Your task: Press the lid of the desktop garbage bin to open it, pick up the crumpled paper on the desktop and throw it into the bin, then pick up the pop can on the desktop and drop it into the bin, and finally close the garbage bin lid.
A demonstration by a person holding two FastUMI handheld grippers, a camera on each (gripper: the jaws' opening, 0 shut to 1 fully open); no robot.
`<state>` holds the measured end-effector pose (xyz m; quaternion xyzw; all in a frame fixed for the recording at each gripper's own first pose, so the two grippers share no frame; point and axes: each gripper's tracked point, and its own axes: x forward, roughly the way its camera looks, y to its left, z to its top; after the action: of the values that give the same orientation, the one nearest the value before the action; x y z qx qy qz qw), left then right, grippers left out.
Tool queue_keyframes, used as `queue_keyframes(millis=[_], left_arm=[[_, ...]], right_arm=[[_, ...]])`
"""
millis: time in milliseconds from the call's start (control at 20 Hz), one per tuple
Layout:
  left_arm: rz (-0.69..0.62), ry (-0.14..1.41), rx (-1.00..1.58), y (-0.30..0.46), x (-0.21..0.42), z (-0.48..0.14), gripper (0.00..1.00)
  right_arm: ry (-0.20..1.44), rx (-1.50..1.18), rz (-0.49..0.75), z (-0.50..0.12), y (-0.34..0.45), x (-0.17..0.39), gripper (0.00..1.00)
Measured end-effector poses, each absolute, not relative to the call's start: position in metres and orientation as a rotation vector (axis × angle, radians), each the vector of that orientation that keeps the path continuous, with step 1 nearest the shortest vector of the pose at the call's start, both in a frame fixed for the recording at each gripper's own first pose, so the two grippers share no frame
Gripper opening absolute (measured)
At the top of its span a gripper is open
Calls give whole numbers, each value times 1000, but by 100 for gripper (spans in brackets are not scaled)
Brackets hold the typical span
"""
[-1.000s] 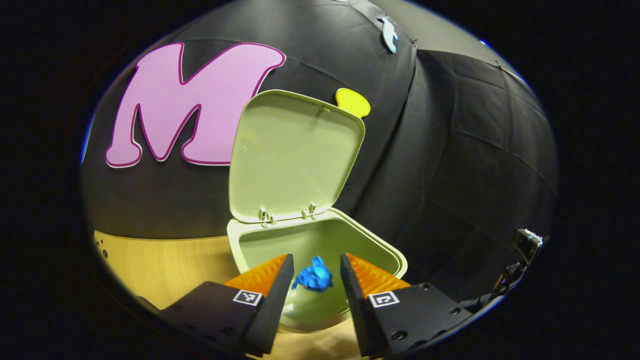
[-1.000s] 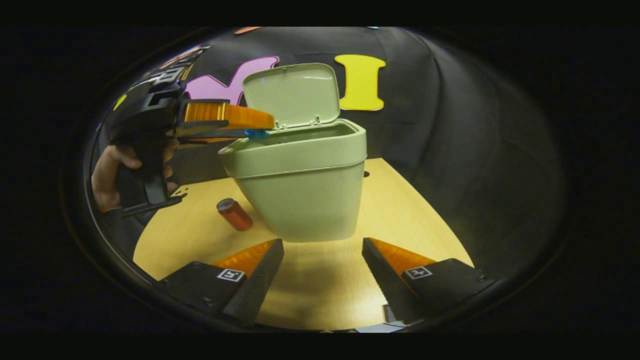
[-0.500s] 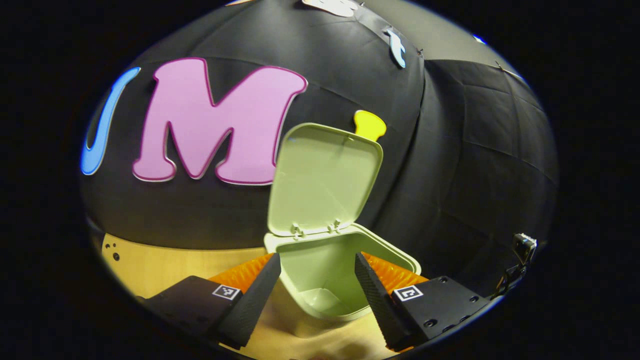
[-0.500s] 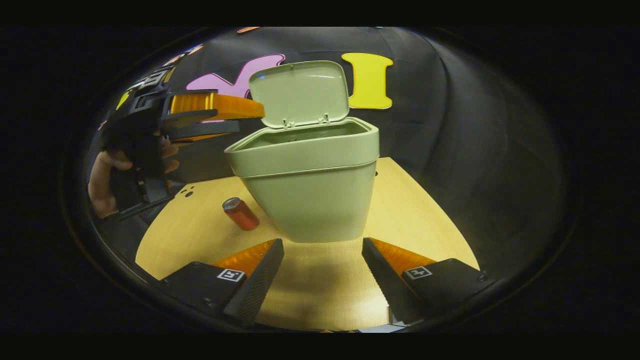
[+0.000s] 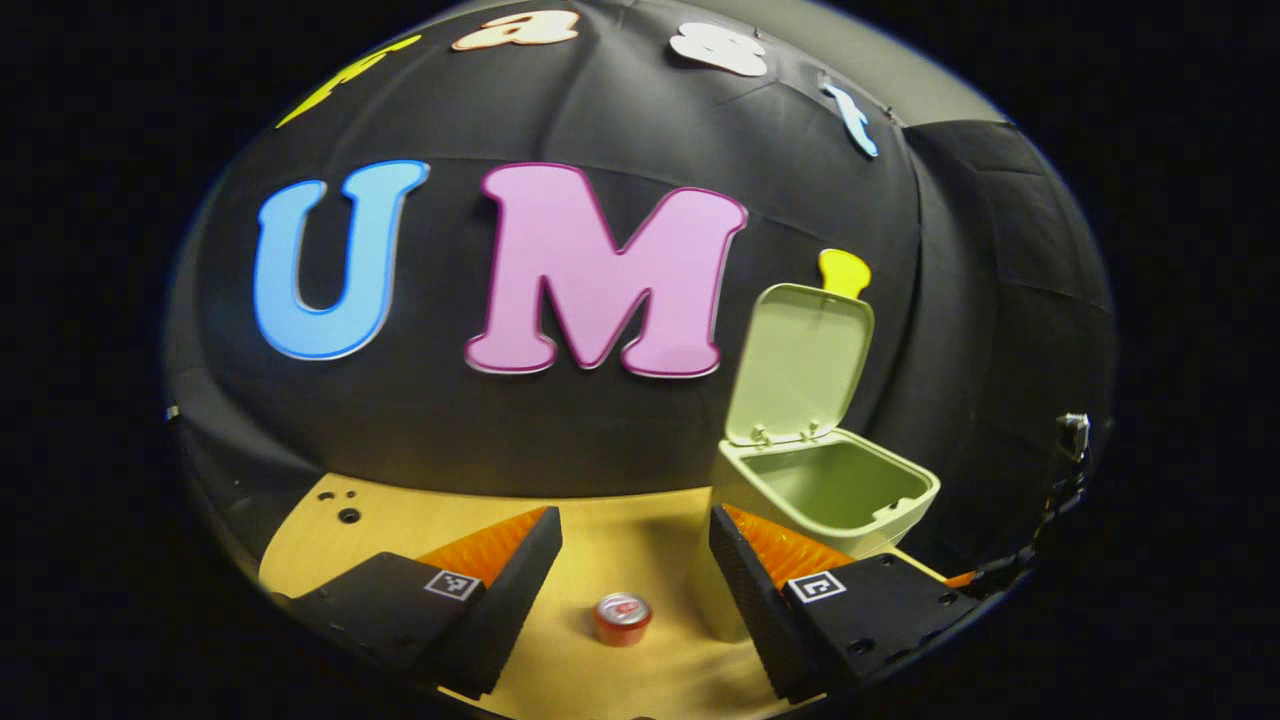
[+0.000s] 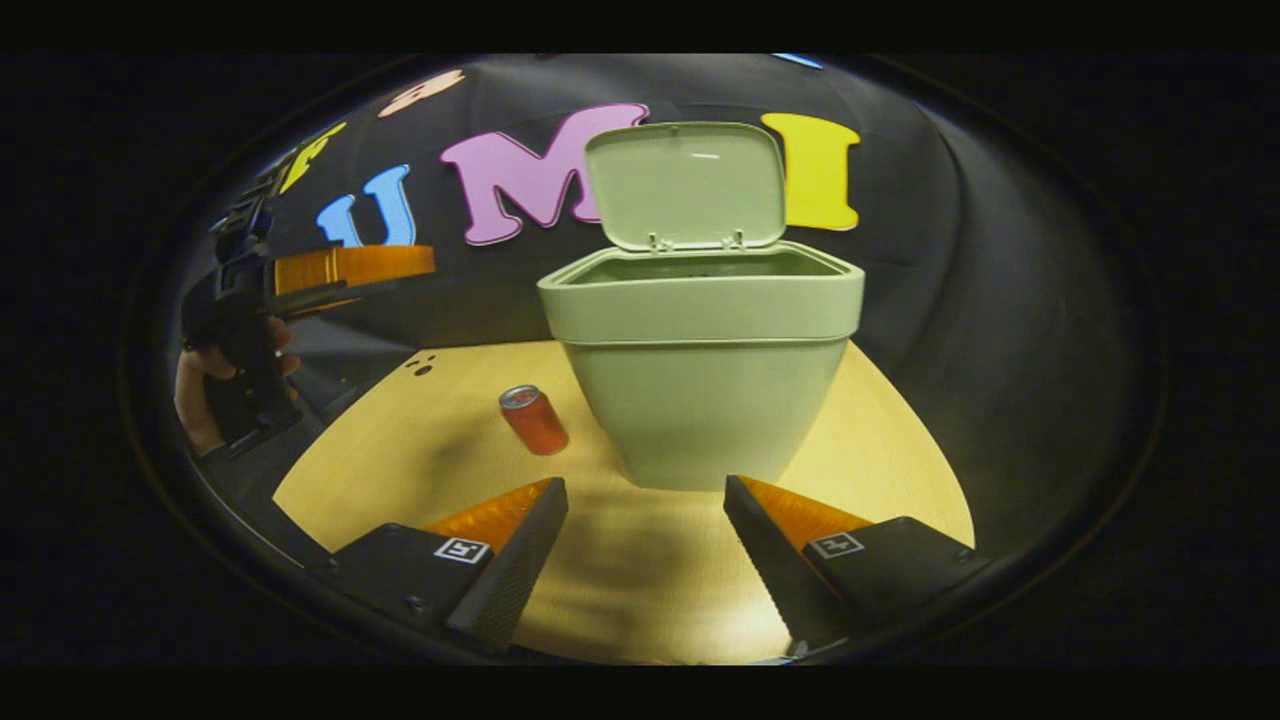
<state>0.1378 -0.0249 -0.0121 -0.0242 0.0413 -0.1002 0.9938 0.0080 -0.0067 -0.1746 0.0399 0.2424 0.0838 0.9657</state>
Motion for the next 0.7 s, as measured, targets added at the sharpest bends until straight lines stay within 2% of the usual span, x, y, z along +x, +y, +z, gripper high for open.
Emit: queue_keyframes(millis=[350,700], left_arm=[[-3,172,-135,61,77,-68,96],[138,238,-182,122,17,-104,96]], right_arm=[[471,-24,284,-184,59,15,99],[459,-65,308,-204,127,44,99]])
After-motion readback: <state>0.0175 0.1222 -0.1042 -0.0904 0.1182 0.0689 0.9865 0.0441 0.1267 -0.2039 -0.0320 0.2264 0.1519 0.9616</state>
